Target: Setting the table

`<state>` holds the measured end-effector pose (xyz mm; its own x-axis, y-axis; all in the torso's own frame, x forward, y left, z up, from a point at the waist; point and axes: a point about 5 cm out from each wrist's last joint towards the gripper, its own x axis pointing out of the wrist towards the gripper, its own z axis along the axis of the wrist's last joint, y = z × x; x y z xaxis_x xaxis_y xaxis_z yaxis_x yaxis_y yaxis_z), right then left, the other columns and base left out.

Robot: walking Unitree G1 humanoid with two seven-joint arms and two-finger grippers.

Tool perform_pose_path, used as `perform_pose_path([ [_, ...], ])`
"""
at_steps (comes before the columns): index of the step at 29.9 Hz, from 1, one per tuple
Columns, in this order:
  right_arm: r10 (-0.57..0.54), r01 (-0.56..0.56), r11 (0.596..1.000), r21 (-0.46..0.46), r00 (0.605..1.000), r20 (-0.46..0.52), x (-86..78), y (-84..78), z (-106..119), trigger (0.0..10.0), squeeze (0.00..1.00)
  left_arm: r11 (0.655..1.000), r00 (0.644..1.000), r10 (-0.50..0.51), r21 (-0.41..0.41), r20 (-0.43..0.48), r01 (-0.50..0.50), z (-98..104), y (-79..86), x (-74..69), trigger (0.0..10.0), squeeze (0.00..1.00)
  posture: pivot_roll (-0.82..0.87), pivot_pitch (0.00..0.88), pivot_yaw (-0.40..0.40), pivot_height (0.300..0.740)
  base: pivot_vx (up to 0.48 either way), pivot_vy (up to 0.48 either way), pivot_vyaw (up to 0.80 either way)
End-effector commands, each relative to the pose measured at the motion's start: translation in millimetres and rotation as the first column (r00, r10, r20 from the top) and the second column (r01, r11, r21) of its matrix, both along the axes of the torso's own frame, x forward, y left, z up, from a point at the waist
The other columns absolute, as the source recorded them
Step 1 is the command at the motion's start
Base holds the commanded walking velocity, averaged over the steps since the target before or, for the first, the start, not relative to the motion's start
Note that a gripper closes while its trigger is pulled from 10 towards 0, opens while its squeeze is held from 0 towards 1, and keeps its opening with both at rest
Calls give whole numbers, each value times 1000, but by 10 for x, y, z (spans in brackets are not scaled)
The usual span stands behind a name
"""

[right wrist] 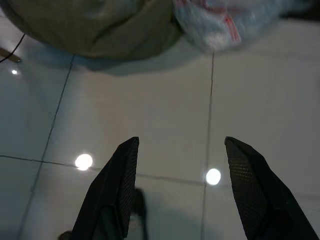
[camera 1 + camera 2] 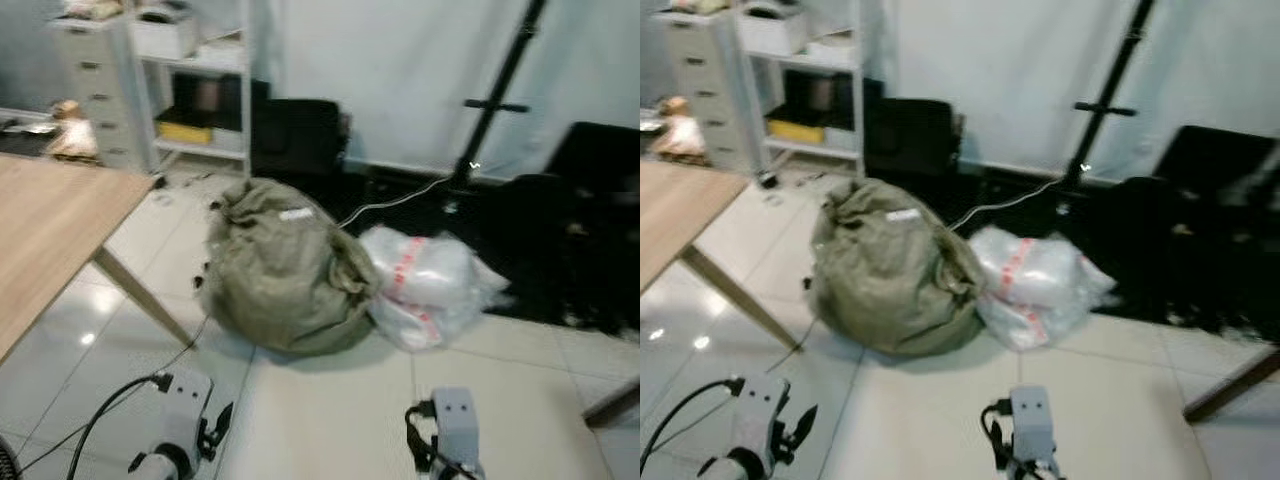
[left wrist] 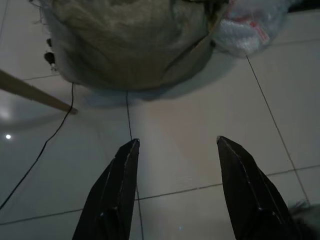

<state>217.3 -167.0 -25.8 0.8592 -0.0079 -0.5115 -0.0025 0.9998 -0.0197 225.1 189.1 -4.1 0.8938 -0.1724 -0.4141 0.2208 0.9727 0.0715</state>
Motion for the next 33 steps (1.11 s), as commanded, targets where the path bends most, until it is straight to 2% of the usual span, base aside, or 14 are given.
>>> perform_pose_path([
  [1, -2, 2, 1000, -6, 1000, -12, -23, -12, -28, 10000, 0, 1000, 1000, -6, -10, -13, 6, -40, -16, -30, 10000, 0, -56, 0, 59, 740, 0, 0, -800],
  [33, 4, -4, 1000, -10, 1000, -6, -14, -24, -32, 10000, 0, 1000, 1000, -25, 5, -3, 25, -47, -42, -25, 10000, 0, -61, 0, 62, 740, 0, 0, -800],
])
